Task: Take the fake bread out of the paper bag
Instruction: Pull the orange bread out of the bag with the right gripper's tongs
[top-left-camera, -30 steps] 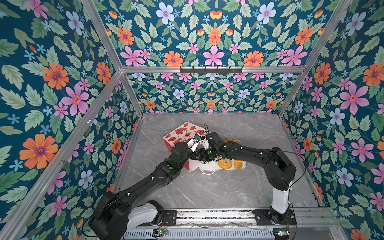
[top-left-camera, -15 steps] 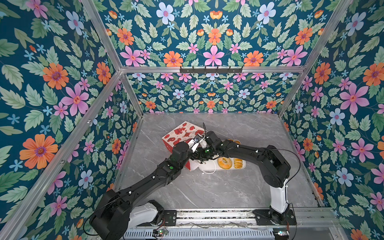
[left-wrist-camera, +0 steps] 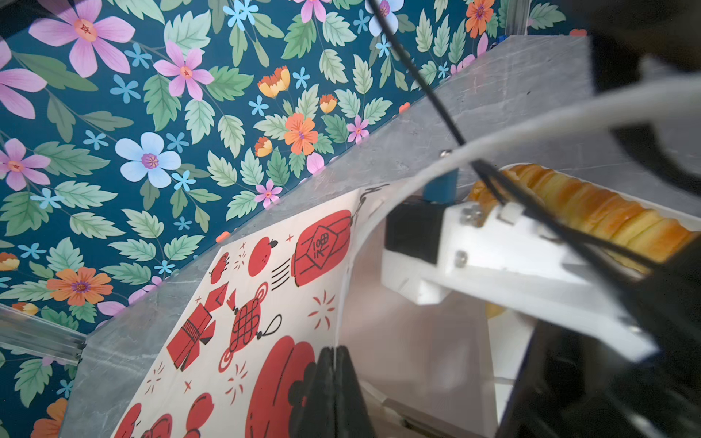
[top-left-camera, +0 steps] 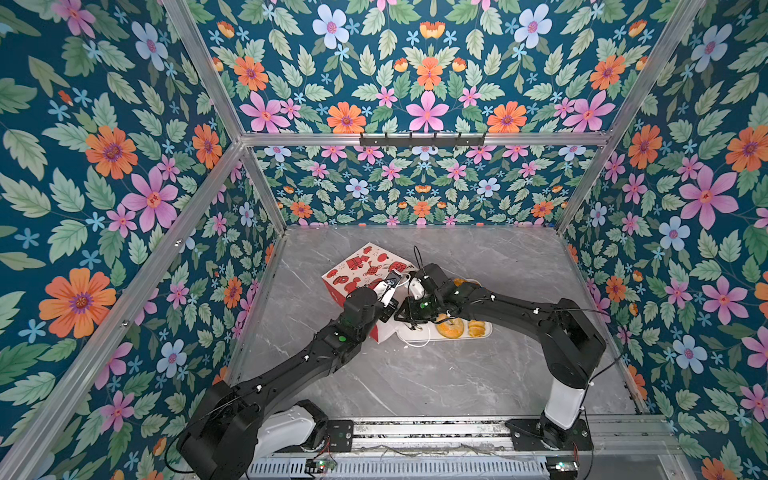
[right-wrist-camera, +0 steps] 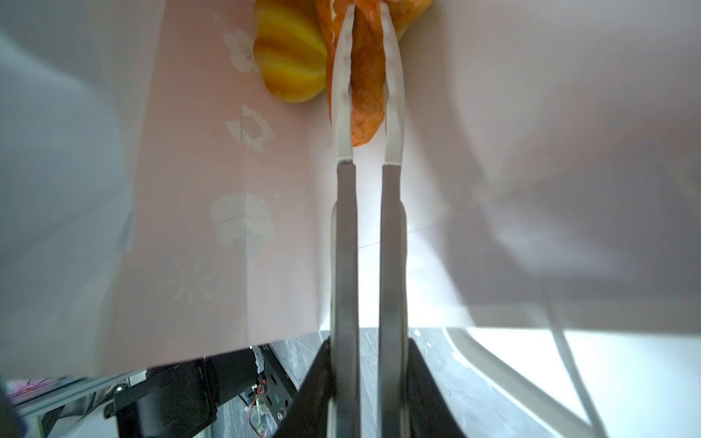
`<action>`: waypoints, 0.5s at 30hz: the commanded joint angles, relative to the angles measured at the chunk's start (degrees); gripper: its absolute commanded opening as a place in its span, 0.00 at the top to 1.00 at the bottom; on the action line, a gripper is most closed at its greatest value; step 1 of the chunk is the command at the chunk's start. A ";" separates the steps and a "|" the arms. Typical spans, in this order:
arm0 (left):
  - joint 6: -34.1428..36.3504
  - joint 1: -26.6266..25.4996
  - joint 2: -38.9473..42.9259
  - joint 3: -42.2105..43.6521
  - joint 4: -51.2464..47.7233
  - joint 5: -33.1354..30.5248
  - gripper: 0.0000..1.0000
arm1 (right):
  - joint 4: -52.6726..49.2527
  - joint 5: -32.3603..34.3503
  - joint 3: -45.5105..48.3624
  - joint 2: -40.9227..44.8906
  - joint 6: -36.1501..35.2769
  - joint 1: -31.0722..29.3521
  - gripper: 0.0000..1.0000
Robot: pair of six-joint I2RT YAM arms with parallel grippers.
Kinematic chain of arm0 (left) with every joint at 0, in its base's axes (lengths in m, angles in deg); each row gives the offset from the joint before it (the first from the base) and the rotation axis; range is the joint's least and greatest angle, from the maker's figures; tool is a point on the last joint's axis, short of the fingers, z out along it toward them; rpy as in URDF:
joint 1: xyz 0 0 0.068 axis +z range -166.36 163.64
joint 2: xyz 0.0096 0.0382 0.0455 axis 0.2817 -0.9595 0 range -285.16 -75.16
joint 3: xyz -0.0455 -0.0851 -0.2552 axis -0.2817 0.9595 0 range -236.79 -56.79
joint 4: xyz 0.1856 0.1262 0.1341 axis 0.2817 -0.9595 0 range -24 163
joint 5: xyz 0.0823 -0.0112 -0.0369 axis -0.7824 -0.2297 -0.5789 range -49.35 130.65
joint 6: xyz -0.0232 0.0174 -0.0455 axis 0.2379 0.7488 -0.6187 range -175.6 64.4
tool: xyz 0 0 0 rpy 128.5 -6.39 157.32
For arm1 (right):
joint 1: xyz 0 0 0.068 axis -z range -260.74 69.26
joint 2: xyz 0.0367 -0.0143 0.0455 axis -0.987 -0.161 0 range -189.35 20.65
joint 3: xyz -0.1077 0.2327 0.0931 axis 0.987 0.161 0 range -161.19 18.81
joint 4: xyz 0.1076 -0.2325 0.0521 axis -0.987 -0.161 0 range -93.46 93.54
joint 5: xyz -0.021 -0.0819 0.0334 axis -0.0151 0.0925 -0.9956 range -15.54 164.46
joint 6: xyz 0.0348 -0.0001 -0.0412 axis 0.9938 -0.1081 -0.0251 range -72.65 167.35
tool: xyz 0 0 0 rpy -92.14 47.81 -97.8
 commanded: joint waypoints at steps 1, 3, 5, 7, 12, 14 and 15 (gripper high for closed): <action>-0.19 0.03 -0.49 -0.35 2.14 -2.84 1.00 | 0.63 0.50 1.47 2.73 -1.87 0.14 0.84; -0.19 0.02 -0.88 -0.44 2.48 -3.57 1.00 | -0.35 0.64 2.58 4.76 -2.28 0.17 0.84; -0.21 0.02 -1.32 -0.63 2.75 -4.25 1.00 | -0.86 0.58 4.19 7.16 -2.58 0.38 0.84; -0.21 0.02 -1.59 -0.59 3.07 -4.60 1.00 | -1.57 0.58 5.82 10.83 -2.81 0.78 0.84; -0.44 0.06 -1.99 -0.33 4.09 -5.72 1.00 | -5.49 -0.33 8.27 16.49 -5.20 1.90 0.84; -0.43 0.07 -2.04 -0.37 4.25 -6.63 1.00 | -7.20 -0.47 9.47 18.86 -6.31 2.32 0.84; -0.45 0.11 -2.03 -0.31 4.30 -7.10 1.00 | -8.04 -0.47 10.32 20.18 -6.78 2.40 0.84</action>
